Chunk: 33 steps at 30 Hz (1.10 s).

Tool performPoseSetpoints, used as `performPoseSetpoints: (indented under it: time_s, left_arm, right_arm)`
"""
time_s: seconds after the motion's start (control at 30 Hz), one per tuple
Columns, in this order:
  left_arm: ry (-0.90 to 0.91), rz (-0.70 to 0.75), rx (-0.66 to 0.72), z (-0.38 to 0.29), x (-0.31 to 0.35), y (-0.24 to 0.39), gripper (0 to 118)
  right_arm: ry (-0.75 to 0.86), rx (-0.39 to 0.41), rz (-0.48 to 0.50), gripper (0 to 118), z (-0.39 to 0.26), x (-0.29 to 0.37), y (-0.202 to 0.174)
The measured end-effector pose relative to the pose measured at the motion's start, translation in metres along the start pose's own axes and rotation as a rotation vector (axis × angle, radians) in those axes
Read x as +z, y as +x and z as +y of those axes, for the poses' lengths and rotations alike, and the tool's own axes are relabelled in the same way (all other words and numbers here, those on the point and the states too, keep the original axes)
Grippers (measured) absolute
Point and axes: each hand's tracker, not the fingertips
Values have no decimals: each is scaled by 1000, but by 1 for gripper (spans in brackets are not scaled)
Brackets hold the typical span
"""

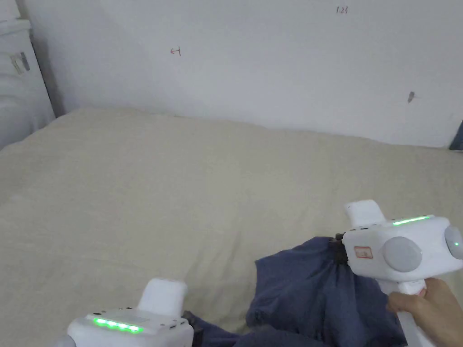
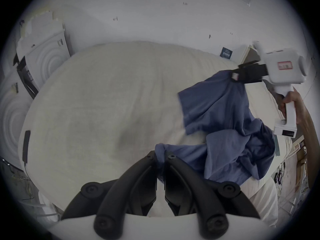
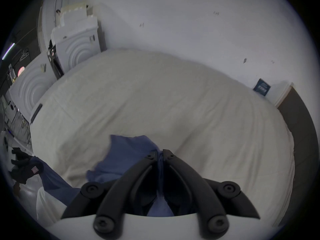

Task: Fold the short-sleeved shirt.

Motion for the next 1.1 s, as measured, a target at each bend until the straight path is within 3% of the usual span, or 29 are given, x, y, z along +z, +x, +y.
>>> performPoseSetpoints:
  time_s: [0.17, 0.33, 0.5, 0.63, 0.77, 0.87, 1.07, 1.1]
  left_arm:
    - [113, 166, -65, 33, 35, 0, 6]
    - [227, 150, -50, 64, 72, -1, 6]
    - [357, 284, -91, 110, 126, 0, 6]
    - [472, 299, -34, 141, 163, -5, 6]
    - [558, 367, -101, 165, 197, 1, 6]
    - [626, 290, -52, 178, 232, 8, 6]
    - [707, 330, -68, 206, 283, 19, 6]
    - [732, 329, -58, 194, 259, 13, 6]
  right_arm:
    - [132, -30, -79, 10, 27, 74, 53]
    - [281, -82, -148, 10, 43, 150, 100]
    - [396, -135, -246, 10, 52, 222, 141]
    - [484, -162, -275, 10, 56, 278, 156]
    - [559, -169, -296, 10, 62, 326, 163]
    - [622, -173, -302, 10, 68, 359, 158]
    - [703, -147, -339, 10, 79, 411, 149]
    - [712, -144, -342, 10, 80, 419, 148]
